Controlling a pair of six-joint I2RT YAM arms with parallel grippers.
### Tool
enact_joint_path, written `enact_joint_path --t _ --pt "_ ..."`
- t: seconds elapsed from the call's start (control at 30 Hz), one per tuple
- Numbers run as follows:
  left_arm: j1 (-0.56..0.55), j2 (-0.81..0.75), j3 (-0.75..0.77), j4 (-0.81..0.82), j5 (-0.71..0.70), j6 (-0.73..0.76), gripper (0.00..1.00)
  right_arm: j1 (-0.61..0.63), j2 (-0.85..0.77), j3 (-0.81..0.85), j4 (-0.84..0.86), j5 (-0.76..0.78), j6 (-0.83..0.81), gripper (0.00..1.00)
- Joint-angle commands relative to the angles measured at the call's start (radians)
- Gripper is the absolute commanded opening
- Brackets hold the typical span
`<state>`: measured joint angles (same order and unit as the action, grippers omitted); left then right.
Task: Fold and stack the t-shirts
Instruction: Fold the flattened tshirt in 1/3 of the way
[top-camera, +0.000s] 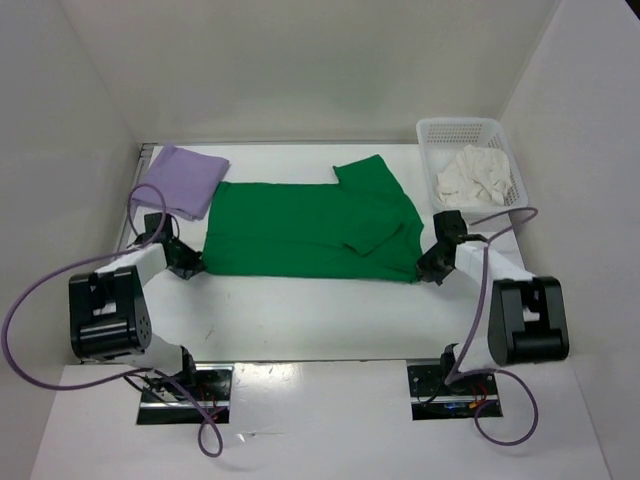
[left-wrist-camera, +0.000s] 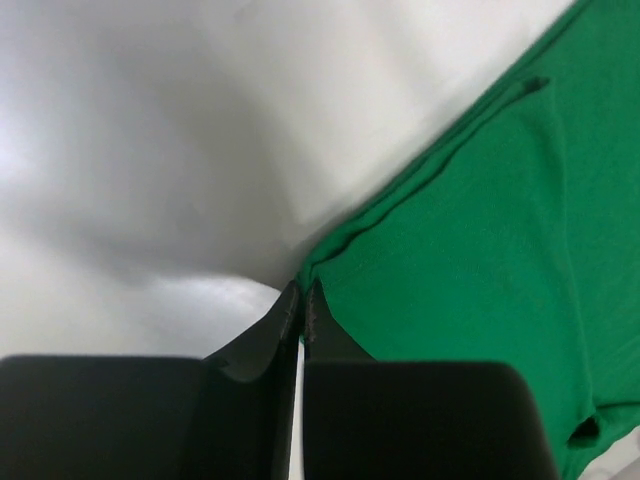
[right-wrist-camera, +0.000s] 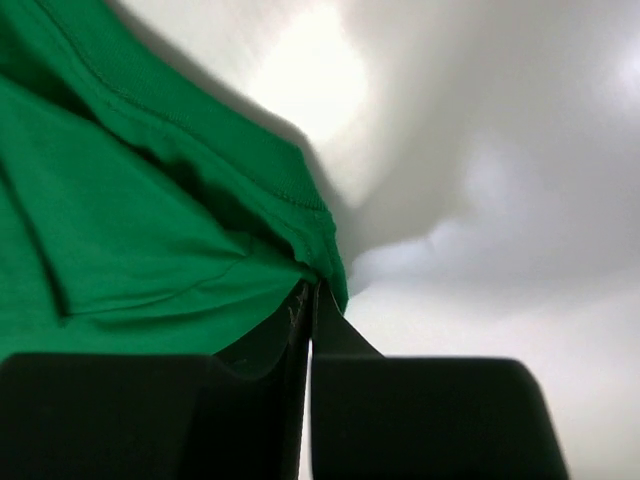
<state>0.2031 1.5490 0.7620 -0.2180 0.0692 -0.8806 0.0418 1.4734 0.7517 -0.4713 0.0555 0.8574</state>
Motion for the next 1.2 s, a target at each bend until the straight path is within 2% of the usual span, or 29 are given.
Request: enact_joint_path --t 0.0,0.13,0.2,0.23,0.3,0.33,0.37,0.4,0.43,0.5,0.53,0.57,0.6,0.63,0.67,0.77,0.83,1.0,1.1,1.17 --pt "0.039 -0.102 -0.085 -0.145 0.006 0.035 0.0 -0.011 -0.16 -0.052 -0.127 -0.075 0.058 0.0" --pt "0.05 -0.261 -0.095 -0.23 0.053 0.045 0.0 0.019 -0.3 -0.054 -0.243 -0.095 0.091 0.03" --pt "0.05 -0.291 -0.095 -0.282 0.093 0.029 0.01 0.032 -0.362 -0.028 -0.274 -0.095 0.1 0.13" --pt "0.05 -0.291 -0.095 -0.294 0.107 0.019 0.03 0.032 -0.377 -0.012 -0.315 -0.083 0.1 0.28" --pt "0.05 -0.319 -0.086 -0.319 0.142 0.019 0.27 0.032 -0.412 0.035 -0.348 -0.053 0.088 0.41" --pt "0.05 -0.319 -0.086 -0.328 0.142 0.019 0.41 0.032 -0.421 0.052 -0.377 -0.037 0.088 0.51" --pt "0.05 -0.329 -0.061 -0.339 0.123 0.019 0.58 0.032 -0.43 0.066 -0.377 -0.028 0.072 0.55" --pt "0.05 -0.329 -0.044 -0.339 0.112 0.034 0.93 0.032 -0.43 0.086 -0.377 -0.028 0.057 0.57" --pt "0.05 -0.329 -0.023 -0.339 0.095 0.045 1.0 0.032 -0.444 0.086 -0.377 -0.028 0.057 0.59" --pt "0.05 -0.308 0.064 -0.339 0.046 0.092 1.0 0.032 -0.444 0.113 -0.323 -0.04 0.032 0.59" --pt "0.05 -0.299 0.094 -0.327 0.032 0.104 1.0 0.032 -0.421 0.127 -0.302 -0.049 0.017 0.55" --pt "0.036 -0.287 0.114 -0.308 0.032 0.114 1.0 0.032 -0.397 0.153 -0.233 -0.066 -0.001 0.46" --pt "0.026 -0.255 0.129 -0.281 0.041 0.123 0.96 0.032 -0.362 0.176 -0.208 -0.084 -0.042 0.41" --pt "0.01 -0.235 0.151 -0.221 0.041 0.123 0.87 0.032 -0.266 0.204 -0.187 -0.112 -0.063 0.33" --pt "-0.023 -0.21 0.161 -0.192 0.041 0.123 0.68 0.064 -0.212 0.268 -0.141 -0.123 -0.089 0.2" --pt "-0.082 -0.074 0.256 -0.124 0.014 0.097 0.45 0.134 0.017 0.444 -0.121 -0.092 -0.202 0.02" --pt "-0.12 -0.021 0.354 -0.093 -0.044 0.097 0.41 0.145 0.153 0.558 -0.103 -0.083 -0.234 0.0" --pt "-0.131 0.219 0.56 -0.081 -0.066 0.126 0.43 0.145 0.419 0.852 -0.092 -0.019 -0.314 0.01" --pt "-0.143 0.293 0.606 -0.081 -0.104 0.137 0.46 0.145 0.553 0.926 -0.092 -0.009 -0.324 0.03" --pt "-0.162 0.293 0.606 -0.07 -0.115 0.147 0.47 0.158 0.565 0.926 -0.101 -0.023 -0.324 0.03"
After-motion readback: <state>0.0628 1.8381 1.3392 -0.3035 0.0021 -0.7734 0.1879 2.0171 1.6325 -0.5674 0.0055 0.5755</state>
